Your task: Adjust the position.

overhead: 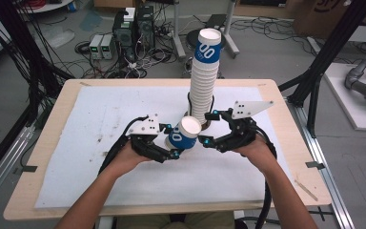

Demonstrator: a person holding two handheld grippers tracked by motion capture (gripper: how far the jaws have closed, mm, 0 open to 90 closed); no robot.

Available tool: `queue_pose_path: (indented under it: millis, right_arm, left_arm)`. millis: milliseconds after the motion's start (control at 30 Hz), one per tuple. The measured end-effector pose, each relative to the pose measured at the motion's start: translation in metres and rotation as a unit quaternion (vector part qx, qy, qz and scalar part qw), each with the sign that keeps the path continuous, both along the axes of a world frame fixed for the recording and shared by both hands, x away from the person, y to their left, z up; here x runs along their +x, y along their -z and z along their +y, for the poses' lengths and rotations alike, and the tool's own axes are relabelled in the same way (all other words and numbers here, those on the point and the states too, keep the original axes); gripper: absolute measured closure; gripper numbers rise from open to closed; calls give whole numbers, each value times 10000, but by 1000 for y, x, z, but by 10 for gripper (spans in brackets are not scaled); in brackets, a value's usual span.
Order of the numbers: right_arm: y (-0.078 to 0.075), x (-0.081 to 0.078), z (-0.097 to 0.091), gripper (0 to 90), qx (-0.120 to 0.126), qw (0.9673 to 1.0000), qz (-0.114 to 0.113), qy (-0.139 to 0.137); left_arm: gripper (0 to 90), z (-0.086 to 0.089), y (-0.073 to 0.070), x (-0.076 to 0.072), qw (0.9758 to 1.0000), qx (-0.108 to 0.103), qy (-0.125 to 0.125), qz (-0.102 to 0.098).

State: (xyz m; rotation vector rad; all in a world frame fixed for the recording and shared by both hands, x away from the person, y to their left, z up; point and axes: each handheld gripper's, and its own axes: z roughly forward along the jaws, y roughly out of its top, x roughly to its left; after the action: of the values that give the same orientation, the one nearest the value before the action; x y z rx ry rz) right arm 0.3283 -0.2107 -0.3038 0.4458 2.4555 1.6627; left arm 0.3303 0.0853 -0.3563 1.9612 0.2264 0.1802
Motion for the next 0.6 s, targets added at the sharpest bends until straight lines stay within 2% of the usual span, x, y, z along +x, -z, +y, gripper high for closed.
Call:
queue_pose_path:
  millis: [133,167,200,300,433,600]
  right_arm:
    - [0,-1,0,192,-180,9997,-11,-149]
    - [-1,-1,1,192,-269,9994,-72,-206]
    - [-1,-1,1,191,-312,9992,-85,-237]
    - [-3,-1,1,191,-386,9988,-87,-276]
    - [-5,0,2,192,-635,9972,-176,-356]
    - [-9,0,6,191,-821,9952,-229,-487]
  left_arm:
    - [283,0,-4,0,9995,308,106,-3]
    - [283,0,-6,0,9988,457,145,16]
    - [283,0,-6,0,9988,457,145,16]
    - [283,-1,-10,1,9972,715,202,17]
    - [283,-3,-15,1,9945,996,307,24]
    - [283,-7,-19,0,9921,1191,386,68]
